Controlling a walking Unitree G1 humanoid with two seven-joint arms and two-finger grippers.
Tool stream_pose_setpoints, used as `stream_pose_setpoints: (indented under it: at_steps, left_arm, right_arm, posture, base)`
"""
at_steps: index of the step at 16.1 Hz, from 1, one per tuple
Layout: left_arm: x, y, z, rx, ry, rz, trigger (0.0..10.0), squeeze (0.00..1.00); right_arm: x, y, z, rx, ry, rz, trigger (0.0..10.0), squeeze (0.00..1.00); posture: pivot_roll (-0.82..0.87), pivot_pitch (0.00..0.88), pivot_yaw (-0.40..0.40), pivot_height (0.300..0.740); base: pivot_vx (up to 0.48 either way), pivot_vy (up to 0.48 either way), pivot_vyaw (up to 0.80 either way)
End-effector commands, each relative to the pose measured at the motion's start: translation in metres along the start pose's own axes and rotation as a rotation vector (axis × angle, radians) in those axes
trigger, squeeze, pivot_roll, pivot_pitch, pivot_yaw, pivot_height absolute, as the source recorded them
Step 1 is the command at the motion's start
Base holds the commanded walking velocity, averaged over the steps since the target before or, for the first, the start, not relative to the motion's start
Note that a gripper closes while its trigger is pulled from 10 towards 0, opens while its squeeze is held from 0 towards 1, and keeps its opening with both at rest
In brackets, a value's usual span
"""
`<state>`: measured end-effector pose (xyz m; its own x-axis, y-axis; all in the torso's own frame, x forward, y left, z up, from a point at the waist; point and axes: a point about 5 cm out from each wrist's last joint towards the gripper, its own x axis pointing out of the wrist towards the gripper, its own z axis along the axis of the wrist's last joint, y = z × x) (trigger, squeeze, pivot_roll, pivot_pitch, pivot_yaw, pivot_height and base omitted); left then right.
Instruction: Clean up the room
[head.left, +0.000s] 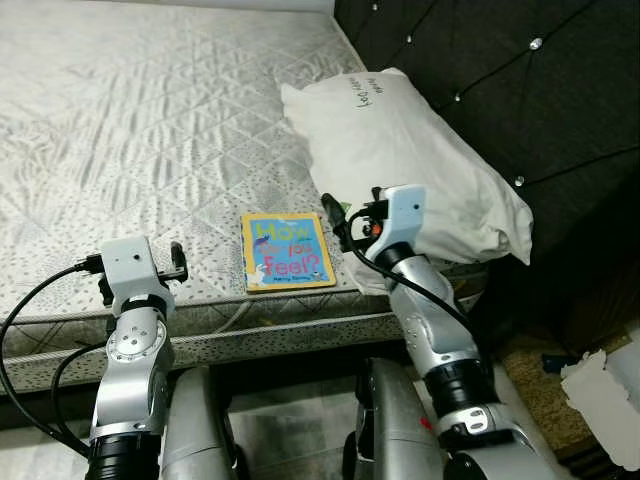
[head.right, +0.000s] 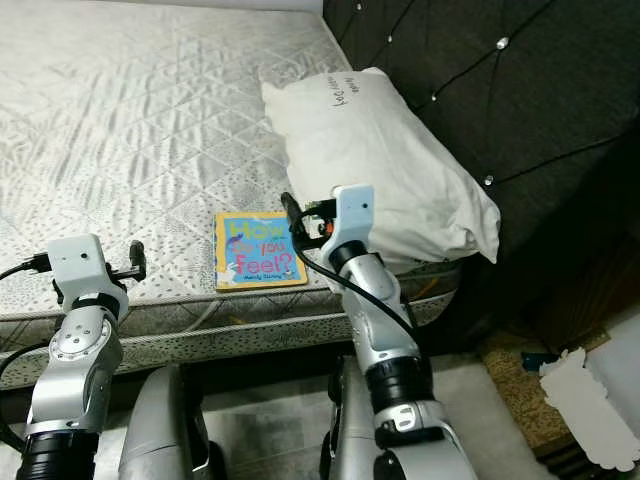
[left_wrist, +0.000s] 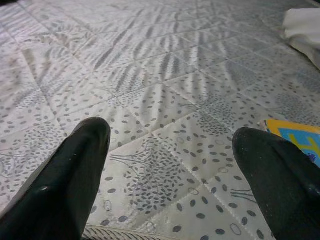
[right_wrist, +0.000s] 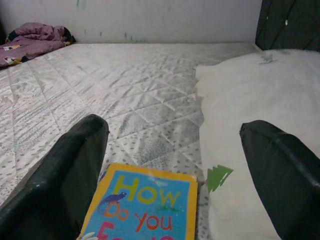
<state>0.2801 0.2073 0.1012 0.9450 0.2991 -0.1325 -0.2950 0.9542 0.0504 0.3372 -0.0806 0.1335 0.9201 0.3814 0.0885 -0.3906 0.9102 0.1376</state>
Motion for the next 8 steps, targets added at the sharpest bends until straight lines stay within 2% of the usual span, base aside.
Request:
stream_pose_setpoints:
  at_steps: [1,5,8]
  left_arm:
    - [0.002,-0.005,0.007,-0.002,-0.012,-0.016,10.0,0.00]
    - [0.009,-0.021,0.018,-0.042,-0.035,-0.135,10.0,0.00]
    - [0.008,-0.030,0.017,-0.047,-0.027,-0.171,10.0,0.00]
  right_arm:
    - [0.003,-0.004,0.005,0.015,-0.028,-0.018,10.0,0.00]
    - [0.009,0.003,0.007,0.074,-0.058,-0.029,10.0,0.00]
    - [0.011,0.006,0.007,0.082,-0.073,-0.027,10.0,0.00]
  posture:
    - [-0.02,0.000,-0.033,0.588]
    - [-0.03,0.000,-0.013,0.633]
    - [-0.02,0.000,-0.015,0.663]
  base:
    - [0.000,0.000,0.00]
    - [0.000,0.000,0.00]
    - [0.000,0.000,0.00]
